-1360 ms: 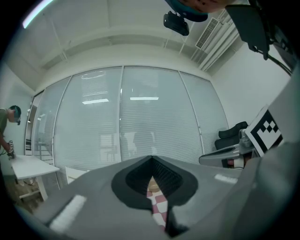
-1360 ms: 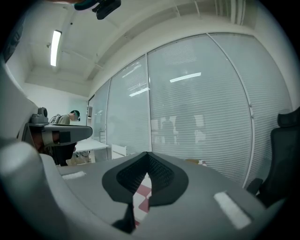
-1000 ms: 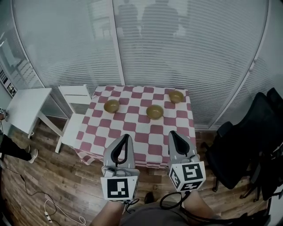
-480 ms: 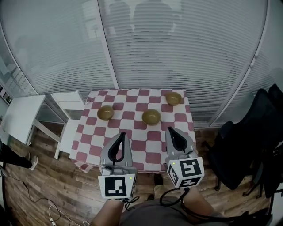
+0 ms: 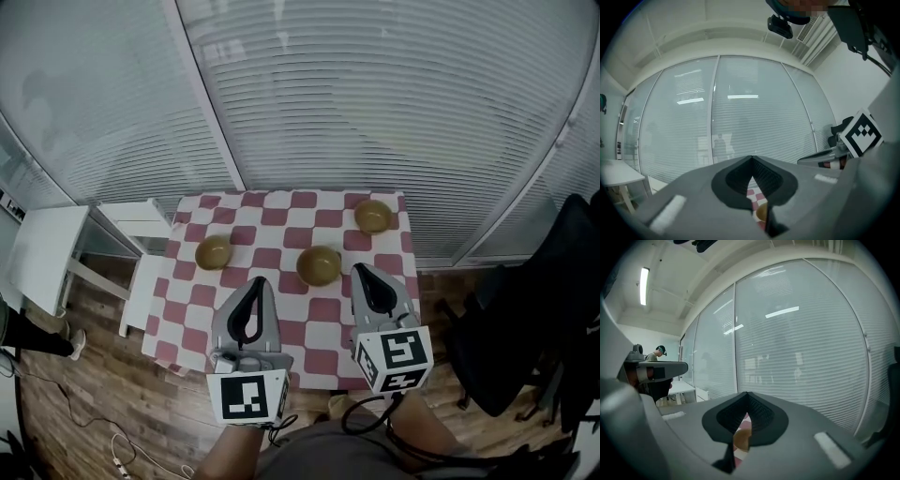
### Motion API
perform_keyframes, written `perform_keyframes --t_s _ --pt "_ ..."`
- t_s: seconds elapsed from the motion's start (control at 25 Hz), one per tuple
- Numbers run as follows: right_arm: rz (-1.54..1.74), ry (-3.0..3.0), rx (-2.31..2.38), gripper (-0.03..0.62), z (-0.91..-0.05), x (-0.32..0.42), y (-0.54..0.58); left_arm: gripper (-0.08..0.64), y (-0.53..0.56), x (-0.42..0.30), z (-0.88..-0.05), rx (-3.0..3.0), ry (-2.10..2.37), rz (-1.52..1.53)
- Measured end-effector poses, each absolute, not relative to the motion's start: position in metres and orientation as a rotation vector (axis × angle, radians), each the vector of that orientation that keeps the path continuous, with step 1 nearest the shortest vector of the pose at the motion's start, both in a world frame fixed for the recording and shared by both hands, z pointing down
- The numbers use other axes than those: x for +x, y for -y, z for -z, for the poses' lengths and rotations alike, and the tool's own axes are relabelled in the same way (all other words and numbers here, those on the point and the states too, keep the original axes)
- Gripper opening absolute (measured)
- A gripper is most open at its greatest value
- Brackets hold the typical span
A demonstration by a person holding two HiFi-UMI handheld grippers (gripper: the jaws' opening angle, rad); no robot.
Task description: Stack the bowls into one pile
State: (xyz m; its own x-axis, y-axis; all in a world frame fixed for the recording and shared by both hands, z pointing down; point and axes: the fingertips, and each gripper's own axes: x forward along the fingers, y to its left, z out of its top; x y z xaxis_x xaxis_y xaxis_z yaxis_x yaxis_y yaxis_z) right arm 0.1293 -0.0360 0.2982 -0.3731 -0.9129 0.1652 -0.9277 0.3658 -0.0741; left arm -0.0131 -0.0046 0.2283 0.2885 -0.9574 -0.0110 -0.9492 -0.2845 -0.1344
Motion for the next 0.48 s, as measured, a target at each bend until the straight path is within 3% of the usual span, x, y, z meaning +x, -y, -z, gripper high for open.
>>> perform_keyframes --t_s 0.48 --pt "-0.369 2.517 1.542 0.059 -0.35 0.134 0.118 0.0 0.079 -0.005 -0.267 -2.417 -1.939 0.201"
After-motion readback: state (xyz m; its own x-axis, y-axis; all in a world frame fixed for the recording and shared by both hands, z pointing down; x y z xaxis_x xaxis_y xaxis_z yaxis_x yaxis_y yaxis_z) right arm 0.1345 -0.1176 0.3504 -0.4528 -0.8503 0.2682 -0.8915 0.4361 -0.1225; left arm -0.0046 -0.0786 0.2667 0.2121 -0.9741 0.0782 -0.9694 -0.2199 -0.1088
